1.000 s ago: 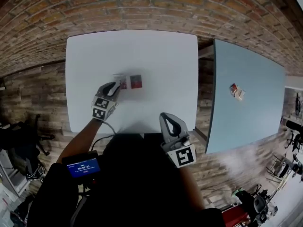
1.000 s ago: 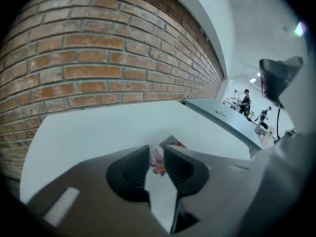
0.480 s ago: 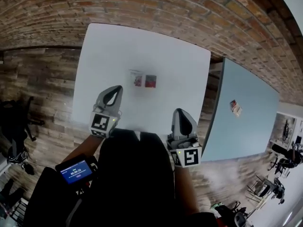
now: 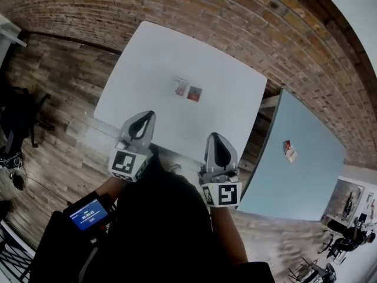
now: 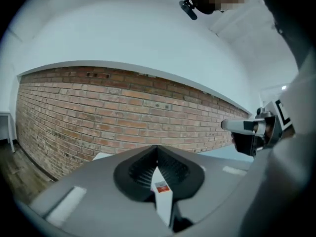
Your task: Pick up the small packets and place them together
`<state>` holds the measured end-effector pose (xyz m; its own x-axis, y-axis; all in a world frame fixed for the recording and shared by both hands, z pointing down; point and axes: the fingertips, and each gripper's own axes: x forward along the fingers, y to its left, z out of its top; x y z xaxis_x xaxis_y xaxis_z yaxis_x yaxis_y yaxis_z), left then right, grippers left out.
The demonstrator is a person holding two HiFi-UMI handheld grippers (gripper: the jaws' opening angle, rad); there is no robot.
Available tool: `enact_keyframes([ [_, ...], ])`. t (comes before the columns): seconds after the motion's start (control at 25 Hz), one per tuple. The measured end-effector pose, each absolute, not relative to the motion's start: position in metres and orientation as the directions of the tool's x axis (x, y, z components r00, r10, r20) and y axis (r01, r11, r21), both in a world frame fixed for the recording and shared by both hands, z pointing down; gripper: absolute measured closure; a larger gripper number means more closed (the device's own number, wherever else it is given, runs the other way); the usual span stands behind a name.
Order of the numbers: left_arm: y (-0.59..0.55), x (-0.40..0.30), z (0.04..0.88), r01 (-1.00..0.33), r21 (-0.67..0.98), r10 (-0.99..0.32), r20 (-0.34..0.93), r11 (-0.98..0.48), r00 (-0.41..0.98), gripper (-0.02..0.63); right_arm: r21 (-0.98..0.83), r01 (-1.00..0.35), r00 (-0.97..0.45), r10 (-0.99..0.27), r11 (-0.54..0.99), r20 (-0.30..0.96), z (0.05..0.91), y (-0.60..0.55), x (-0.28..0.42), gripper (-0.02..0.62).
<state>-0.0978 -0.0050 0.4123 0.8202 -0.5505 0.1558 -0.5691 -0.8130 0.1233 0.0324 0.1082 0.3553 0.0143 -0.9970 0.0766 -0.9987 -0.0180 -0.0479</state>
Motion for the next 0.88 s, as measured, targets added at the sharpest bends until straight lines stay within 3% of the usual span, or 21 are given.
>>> enact_keyframes([
  [0.32, 0.084, -0.115, 0.391, -0.563, 0.143, -0.544, 0.152, -0.814, 0.825, 0.606, -0.027, -0.999, -0.024, -0.998, 0.022, 0.055, 0.343, 0.181, 0.020, 0.594],
  [0.6, 0.081, -0.122, 0.360, -0.524, 0.124, -0.515, 0.100, -0.843, 0.852, 0.606, -0.008, -0.995, 0.103, -0.993, -0.102, -0.061, 0.304, 0.200, 0.026, 0.595],
  [0.88, 0.075, -0.116, 0.329, -0.486, 0.102, -0.487, 0.017, -0.868, 0.873, 0.606, 0.034, -0.986, 0.163, -0.985, -0.165, -0.062, 0.291, 0.198, 0.008, 0.595],
])
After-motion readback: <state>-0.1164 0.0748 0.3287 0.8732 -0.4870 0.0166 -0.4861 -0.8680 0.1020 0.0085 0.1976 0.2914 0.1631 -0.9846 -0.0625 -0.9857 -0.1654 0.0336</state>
